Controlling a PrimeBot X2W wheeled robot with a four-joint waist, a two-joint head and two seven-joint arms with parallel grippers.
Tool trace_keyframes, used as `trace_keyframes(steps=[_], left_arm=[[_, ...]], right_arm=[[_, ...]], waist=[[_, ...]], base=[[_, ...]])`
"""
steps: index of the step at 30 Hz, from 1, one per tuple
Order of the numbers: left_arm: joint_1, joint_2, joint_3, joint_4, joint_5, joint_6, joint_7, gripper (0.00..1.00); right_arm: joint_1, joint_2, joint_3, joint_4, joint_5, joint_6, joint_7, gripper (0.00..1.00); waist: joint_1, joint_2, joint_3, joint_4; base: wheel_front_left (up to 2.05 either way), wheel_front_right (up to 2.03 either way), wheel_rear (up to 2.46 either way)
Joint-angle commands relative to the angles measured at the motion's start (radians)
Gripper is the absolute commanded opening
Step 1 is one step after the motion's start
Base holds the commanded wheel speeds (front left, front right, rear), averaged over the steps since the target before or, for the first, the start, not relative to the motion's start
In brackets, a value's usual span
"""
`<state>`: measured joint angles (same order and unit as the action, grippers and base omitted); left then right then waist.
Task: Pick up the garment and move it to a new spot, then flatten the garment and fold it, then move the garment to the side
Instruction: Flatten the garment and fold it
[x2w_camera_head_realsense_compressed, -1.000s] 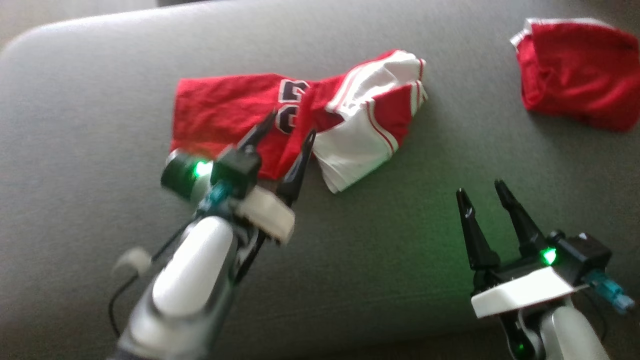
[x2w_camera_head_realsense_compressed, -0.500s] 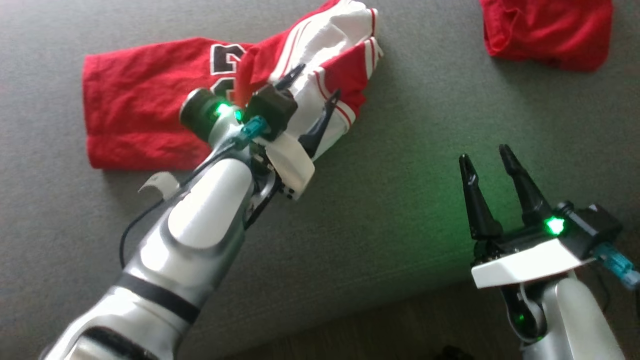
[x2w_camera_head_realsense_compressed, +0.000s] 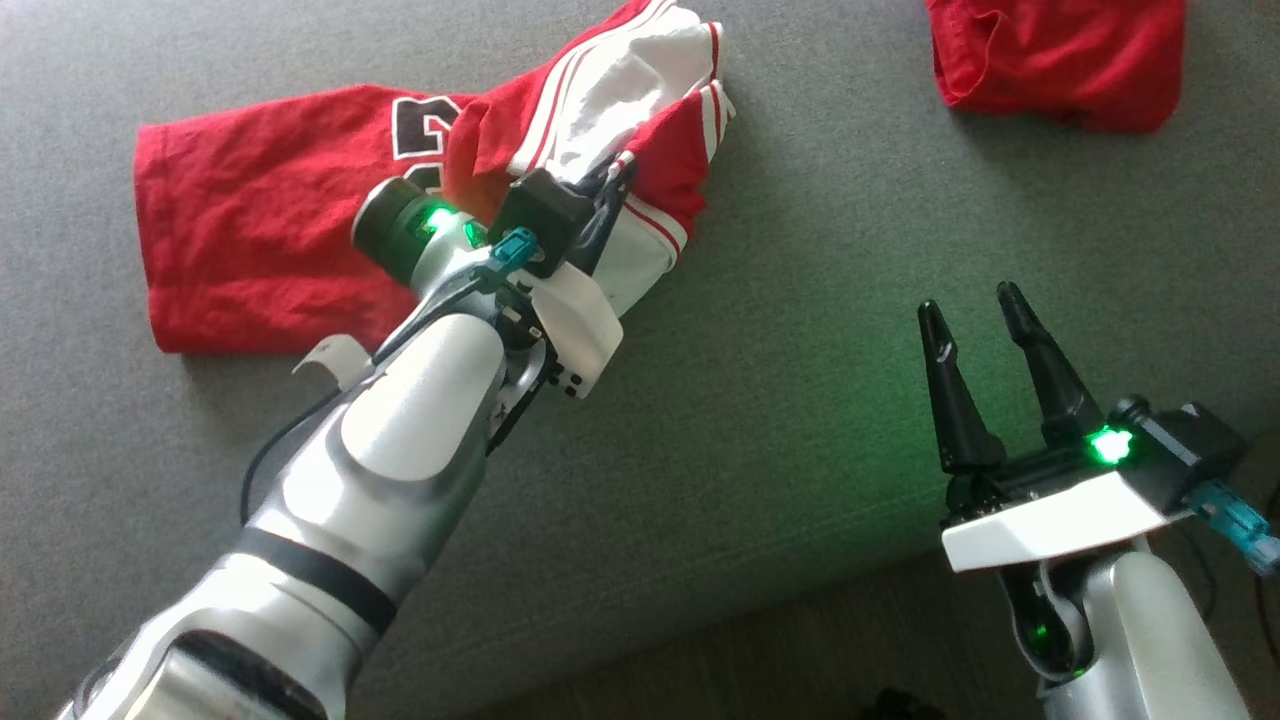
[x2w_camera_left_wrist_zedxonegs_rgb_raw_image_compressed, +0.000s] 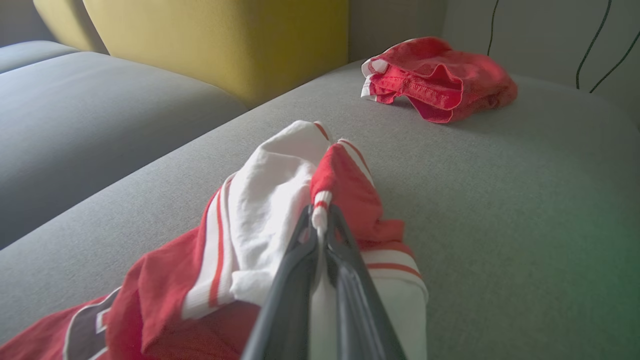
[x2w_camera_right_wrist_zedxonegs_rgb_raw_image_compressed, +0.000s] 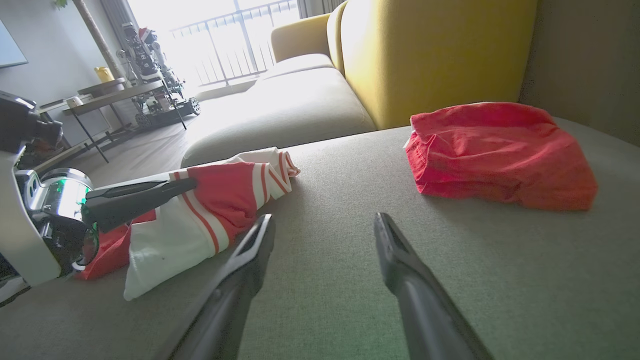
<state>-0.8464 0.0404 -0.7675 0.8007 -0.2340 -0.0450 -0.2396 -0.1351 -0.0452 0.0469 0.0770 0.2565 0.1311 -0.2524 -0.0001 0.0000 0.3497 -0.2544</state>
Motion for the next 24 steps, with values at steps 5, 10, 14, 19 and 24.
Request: trace_keyframes(steps=[5,10,14,19,24], left_arm=[[-0.052,0.010,-0.006,-0.016,-0.038,-0.006,-0.014,0.00],[-0.064,0.010,0.039,-0.104,-0.233,-0.060,-0.018,0.00],[-0.129,0.011,0.106,-0.164,-0.383,-0.079,0.019,0.00],[-0.264,0.047,0.202,-0.247,-0.492,-0.083,0.068,0.00],[-0.420,0.096,0.231,-0.304,-0.469,-0.070,0.110,0.00]], right_arm=[[-0.012,-0.005,0.028,-0.022,0.008,0.000,-0.009,1.00],[-0.007,-0.005,0.031,-0.016,0.028,0.000,-0.009,1.00],[-0.001,-0.005,0.037,-0.012,0.052,0.000,-0.009,1.00],[0.009,-0.005,0.057,0.007,0.083,0.000,-0.009,1.00],[0.017,-0.005,0.069,0.014,0.103,0.000,-0.009,1.00]], waist=[[0.0001,0.0000,-0.017,-0.002],[0.0001,0.0000,-0.061,-0.016],[0.0001,0.0000,-0.093,-0.035],[0.0001,0.0000,-0.130,-0.061],[0.0001,0.0000,-0.156,-0.075]], base=[[0.00,0.00,0.00],[0.00,0.00,0.00],[0.00,0.00,0.00],[0.00,0.00,0.00],[0.00,0.00,0.00]])
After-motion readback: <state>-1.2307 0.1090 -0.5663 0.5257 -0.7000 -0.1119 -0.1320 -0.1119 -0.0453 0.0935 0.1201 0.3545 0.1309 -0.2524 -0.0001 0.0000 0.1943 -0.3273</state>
